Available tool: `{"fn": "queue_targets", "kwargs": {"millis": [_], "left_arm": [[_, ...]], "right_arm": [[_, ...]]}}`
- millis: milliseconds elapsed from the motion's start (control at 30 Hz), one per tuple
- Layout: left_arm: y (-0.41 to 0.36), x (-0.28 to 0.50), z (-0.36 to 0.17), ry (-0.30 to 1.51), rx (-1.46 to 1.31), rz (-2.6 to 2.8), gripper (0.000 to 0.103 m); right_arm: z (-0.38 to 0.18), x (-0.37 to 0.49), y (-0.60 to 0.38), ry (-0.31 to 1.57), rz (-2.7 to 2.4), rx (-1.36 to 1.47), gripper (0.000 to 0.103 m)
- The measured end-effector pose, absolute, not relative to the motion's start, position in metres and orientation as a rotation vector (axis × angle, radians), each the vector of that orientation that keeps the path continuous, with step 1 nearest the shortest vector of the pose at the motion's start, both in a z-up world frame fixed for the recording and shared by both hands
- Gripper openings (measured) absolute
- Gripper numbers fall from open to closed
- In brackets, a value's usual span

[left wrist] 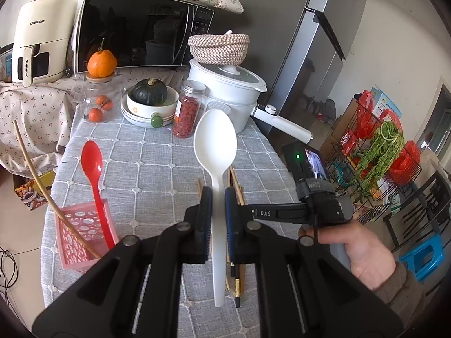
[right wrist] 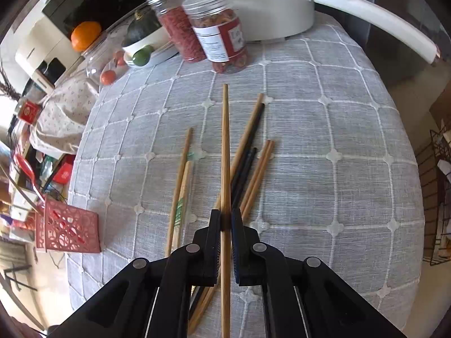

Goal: Organize utensils
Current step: 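Grasp one wooden chopstick with the right tool while the left tool lifts the white spoon, then lower the white spoon into the pink holder with the left tool while the right tool carries its chopstick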

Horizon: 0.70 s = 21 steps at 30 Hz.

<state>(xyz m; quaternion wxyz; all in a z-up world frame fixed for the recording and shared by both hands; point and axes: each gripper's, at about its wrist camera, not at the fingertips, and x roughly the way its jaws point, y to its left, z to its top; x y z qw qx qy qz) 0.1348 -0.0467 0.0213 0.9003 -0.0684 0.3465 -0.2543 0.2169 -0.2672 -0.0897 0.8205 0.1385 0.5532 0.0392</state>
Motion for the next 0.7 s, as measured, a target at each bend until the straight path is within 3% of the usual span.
{"fn": "queue_targets", "kwargs": {"millis": [333, 700], "left_arm": [[-0.032, 0.129, 0.037, 0.631, -0.177, -0.500, 0.010], [0.034, 0.132, 0.056, 0.381, -0.281, -0.339, 0.010]], "right_arm": [[-0.063, 0.204, -0.265, 1.080, 0.149, 0.320, 0.007], [0.022, 0.168, -0.234, 0.704, 0.315, 0.288, 0.007]]}}
